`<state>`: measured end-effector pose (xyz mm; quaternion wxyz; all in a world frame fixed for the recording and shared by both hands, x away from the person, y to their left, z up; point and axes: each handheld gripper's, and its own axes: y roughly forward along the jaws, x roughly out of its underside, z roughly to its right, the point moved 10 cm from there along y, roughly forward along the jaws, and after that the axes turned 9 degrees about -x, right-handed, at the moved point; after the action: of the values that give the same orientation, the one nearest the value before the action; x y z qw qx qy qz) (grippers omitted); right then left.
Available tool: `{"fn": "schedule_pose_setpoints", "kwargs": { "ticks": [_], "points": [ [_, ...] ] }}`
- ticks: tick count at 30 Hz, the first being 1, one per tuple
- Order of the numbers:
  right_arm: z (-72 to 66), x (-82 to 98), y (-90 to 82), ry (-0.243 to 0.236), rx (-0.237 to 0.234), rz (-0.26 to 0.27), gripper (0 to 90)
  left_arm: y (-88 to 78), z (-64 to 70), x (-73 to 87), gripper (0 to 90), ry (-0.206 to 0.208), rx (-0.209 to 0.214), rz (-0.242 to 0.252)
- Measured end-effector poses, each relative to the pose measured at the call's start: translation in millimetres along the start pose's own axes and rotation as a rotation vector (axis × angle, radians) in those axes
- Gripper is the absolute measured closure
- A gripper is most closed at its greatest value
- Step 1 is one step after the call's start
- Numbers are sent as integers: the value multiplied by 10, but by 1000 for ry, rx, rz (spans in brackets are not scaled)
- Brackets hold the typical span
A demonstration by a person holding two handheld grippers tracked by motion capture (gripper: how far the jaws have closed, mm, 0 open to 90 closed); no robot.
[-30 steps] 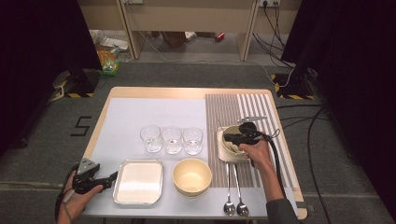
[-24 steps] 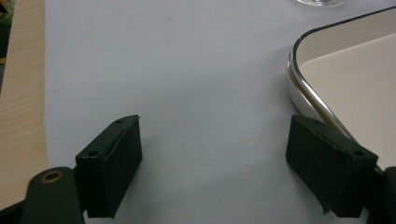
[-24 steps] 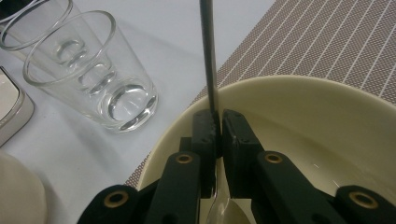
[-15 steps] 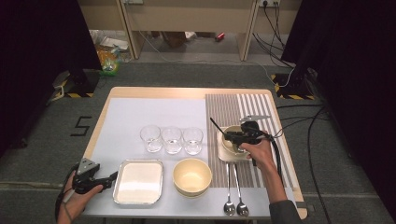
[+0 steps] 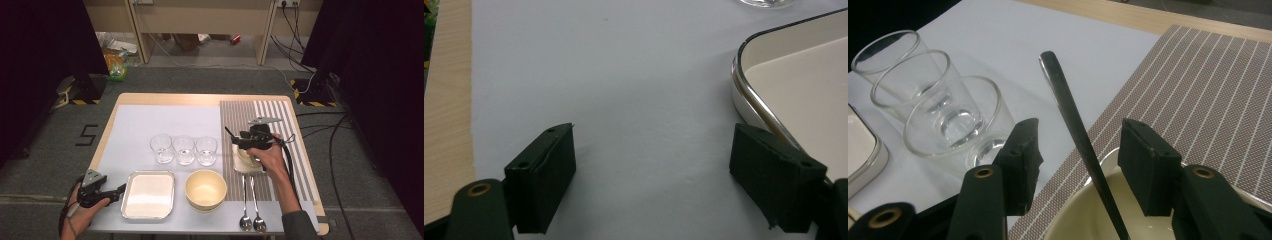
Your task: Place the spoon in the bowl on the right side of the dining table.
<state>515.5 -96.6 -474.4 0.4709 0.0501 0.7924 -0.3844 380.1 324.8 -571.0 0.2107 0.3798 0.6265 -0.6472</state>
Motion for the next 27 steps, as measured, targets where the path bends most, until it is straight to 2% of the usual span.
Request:
{"fn": "schedule_pose_setpoints", "kwargs": {
  "ticks": [6,13,18,21,24,27],
  "points": [
    [21,-23,78,27,14,0,484,-2,2,1,180,-2,3,-2],
    [-10,-37,142,27,11,-7,471,3,0,-2,177,-2,0,3],
    [-54,-36,189,19,-10,-12,472,0,2,-1,180,-2,2,0],
    [-91,-24,193,4,-20,-19,475,7,-1,-10,180,-13,2,14],
    [-147,-3,190,-13,-38,-31,477,-3,2,1,181,-2,5,-2],
    [-204,12,168,-28,-53,-35,482,2,-2,-5,181,-10,4,7]
  ]
}}
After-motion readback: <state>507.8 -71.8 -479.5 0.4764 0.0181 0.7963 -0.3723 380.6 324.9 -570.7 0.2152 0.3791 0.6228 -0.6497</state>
